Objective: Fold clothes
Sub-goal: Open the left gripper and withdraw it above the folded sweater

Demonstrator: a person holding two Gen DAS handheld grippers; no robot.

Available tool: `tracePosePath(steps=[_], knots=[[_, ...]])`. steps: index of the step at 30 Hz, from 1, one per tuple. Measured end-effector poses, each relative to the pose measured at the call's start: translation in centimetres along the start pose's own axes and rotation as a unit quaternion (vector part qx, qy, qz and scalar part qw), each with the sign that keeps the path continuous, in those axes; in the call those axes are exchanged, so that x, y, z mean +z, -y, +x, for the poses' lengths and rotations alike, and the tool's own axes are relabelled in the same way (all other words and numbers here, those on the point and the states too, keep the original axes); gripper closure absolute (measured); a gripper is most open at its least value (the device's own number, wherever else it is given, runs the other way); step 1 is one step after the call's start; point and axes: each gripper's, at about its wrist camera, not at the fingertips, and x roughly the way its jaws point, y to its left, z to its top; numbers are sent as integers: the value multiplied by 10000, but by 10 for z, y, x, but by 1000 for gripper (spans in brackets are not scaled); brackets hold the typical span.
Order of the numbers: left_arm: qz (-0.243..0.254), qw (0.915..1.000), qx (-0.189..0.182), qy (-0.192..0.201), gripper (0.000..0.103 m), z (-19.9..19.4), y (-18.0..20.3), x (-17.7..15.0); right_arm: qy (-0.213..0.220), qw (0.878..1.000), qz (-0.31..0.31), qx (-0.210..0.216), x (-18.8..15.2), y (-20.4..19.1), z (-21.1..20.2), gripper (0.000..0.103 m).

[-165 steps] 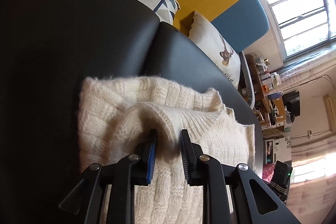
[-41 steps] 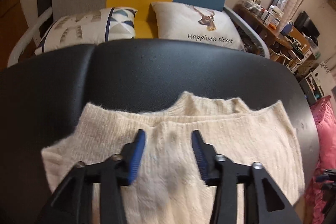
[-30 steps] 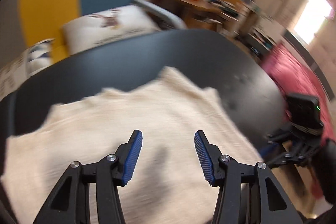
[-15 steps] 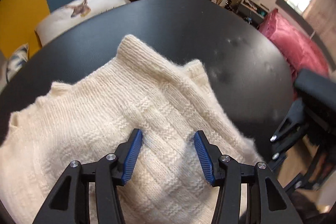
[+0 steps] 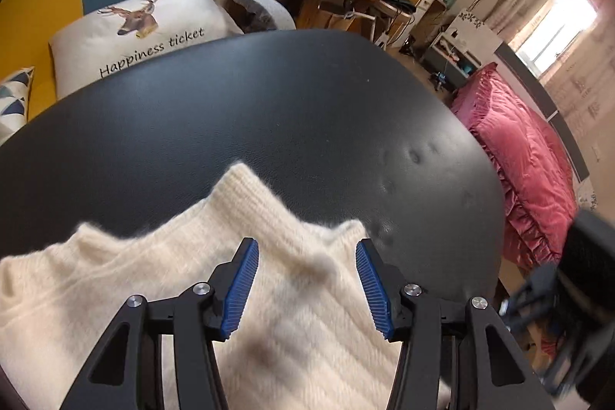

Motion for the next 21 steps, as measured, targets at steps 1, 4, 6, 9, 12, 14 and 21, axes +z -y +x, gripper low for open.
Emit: tracePosePath(steps=[1,4,6,9,12,14,21], knots=[[5,10000,-6,-52,50,6,1,2,62,9999,82,-81,-1,5,4,69],[1,9998,17,-200,50,24,4,0,4,9970,764,-155,-6,30,17,70],[42,9996,79,-255,49,34,6,-5,138,9963,848,-102,-11,33,14,73],[-191,9996,-89,-181,49,27,2,-7,162,9965,769,-286,-13,25,8,73],[-603,9976,-298,177,49,-6,-13,-10,205,9960,534,-689,-10,10,-5,71],[-834,9943,-351,557,47,-40,-28,-20,356,9940,377,-967,-4,-2,-16,70],[-1432,9792,598,1308,46,-146,-94,-109,992,9808,31,-1680,50,-26,-15,69]])
